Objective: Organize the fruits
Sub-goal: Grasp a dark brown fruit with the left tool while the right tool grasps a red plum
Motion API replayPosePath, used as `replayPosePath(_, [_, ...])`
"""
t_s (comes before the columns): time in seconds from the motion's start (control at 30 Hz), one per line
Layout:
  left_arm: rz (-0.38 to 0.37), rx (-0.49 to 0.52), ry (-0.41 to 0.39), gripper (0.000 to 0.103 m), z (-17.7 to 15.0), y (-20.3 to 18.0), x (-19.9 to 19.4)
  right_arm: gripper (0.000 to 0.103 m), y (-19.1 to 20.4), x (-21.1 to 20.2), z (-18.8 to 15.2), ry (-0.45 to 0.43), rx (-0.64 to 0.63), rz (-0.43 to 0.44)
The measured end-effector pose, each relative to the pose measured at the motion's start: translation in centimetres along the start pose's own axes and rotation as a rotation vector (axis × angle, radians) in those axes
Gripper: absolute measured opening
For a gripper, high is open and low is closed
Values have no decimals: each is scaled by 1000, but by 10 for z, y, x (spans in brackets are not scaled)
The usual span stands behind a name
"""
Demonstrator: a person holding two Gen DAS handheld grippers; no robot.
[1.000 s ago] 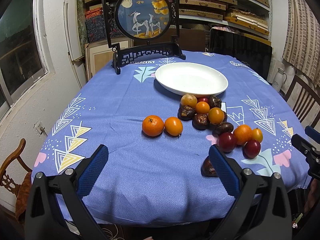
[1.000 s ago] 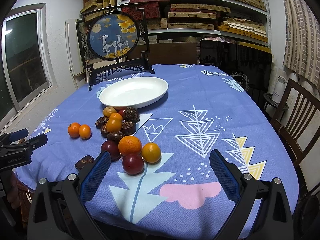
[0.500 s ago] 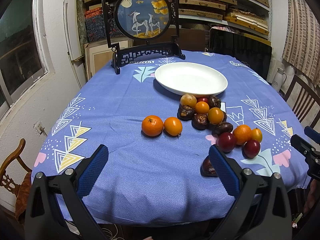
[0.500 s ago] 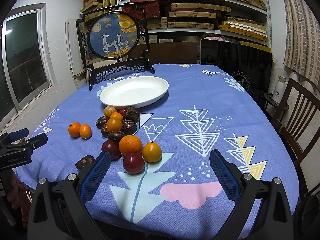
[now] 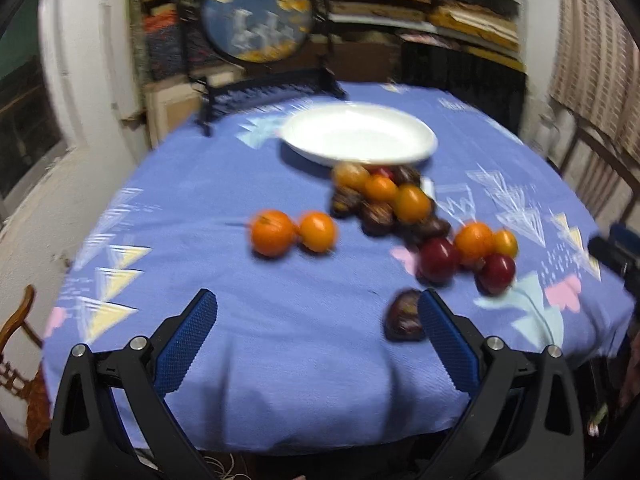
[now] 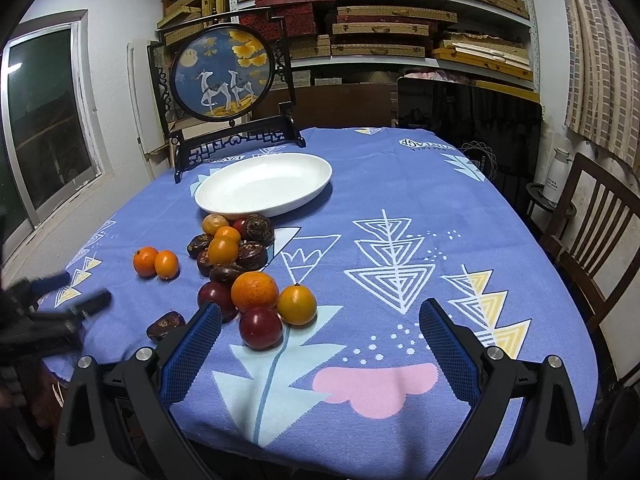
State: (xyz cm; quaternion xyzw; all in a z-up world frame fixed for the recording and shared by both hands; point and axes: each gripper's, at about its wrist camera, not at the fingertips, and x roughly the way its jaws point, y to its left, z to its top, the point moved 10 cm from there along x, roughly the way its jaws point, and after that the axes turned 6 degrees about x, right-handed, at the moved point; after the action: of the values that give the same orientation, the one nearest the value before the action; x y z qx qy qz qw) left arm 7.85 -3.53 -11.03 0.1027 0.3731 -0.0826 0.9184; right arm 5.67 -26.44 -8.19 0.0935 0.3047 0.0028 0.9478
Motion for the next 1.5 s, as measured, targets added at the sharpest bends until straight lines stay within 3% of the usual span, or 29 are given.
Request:
replayPosePath(0.07, [-20, 26, 7, 98, -1, -11, 9, 99, -5, 1, 2, 6, 6, -2])
replayPosePath(0.2, [23, 125, -9, 98, 1, -32, 27, 99, -10, 5, -3, 20, 16, -3])
replayPosePath(0.3, [-12, 155, 26, 98, -6, -45, 39, 99, -17, 9, -3, 25, 32, -4])
replayPosePath(0.37, [-28, 178, 41, 92, -11, -53, 46, 99, -21, 12, -4, 34, 40, -2])
replayPosePath(0.47, [-113, 171, 18, 61, -13, -65, 46, 99, -20, 19, -8, 62, 41, 23])
replayPosePath(0.5, [-124, 173, 20, 42, -14, -67, 47, 99, -19, 21, -10, 75, 35, 37])
replayPosePath(0.67, [-159, 170, -6, 41, -15, -68, 42, 99, -6, 29, -21, 117, -2, 100])
replayPosePath(0.87, [-111, 106, -73, 41, -7, -41, 24, 98, 41, 47, -40, 175, -134, 188])
replayPosePath(0.93, [-100, 97, -84, 41, -6, -34, 19, 82, 50, 53, -41, 179, -145, 205])
replayPosePath(1.07, [-90, 80, -80, 41, -9, -24, 18, 76, 58, 71, -47, 221, -122, 224])
replayPosePath(1.2, [-90, 58, -68, 41, -11, -16, 22, 39, 59, 80, -45, 209, -142, 193])
replayPosePath(1.5, [-105, 47, -58, 41, -13, -13, 30, 39, 57, 86, -45, 229, -136, 191])
